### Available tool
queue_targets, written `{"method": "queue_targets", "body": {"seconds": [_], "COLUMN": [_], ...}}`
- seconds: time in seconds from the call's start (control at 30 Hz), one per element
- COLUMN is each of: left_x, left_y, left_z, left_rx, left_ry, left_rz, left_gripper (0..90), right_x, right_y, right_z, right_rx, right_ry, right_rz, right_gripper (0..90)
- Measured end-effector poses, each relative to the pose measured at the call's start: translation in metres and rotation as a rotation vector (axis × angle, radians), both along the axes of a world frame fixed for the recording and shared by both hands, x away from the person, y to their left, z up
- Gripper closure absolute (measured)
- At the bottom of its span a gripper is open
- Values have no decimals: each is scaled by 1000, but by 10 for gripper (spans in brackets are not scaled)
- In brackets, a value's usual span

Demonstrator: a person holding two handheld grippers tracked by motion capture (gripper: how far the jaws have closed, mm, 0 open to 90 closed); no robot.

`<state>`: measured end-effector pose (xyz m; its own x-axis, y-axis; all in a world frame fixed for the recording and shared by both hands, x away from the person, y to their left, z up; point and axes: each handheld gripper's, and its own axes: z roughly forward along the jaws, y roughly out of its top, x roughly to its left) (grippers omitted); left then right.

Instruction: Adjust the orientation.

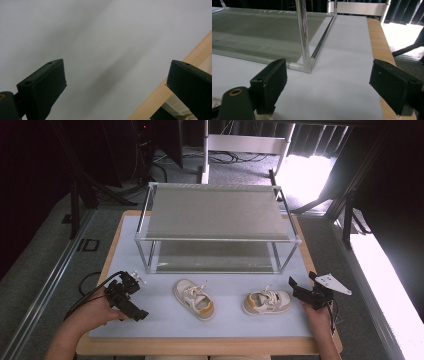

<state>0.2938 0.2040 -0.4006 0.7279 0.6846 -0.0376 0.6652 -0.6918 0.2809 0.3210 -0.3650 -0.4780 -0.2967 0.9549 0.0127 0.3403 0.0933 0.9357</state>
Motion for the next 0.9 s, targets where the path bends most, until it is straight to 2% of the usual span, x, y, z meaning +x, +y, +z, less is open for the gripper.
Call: {"method": "queue_targets", "body": {"seconds": [0.2, 0.27, 0.5, 0.63, 0.9], "left_x": [-1, 0, 2, 3, 2], "left_y": [-25, -34, -57, -73, -105], "left_z": [13, 14, 18, 22, 35], "left_rx": [-17, 0, -5, 7, 4], "left_ry": [8, 12, 45, 46, 56], "left_rz": [-73, -95, -152, -187, -267], "left_gripper": [18, 18, 19, 19, 19], "right_x": [0, 0, 0, 0, -1], "right_y": [0, 0, 0, 0, 0], "right_z": [0, 0, 0, 0, 0], "right_rx": [2, 3, 3, 3, 3], "right_ry": [0, 0, -1, -1, -3], "right_rz": [0, 0, 2, 2, 4], "right_gripper": [141, 141, 141, 141, 141]}}
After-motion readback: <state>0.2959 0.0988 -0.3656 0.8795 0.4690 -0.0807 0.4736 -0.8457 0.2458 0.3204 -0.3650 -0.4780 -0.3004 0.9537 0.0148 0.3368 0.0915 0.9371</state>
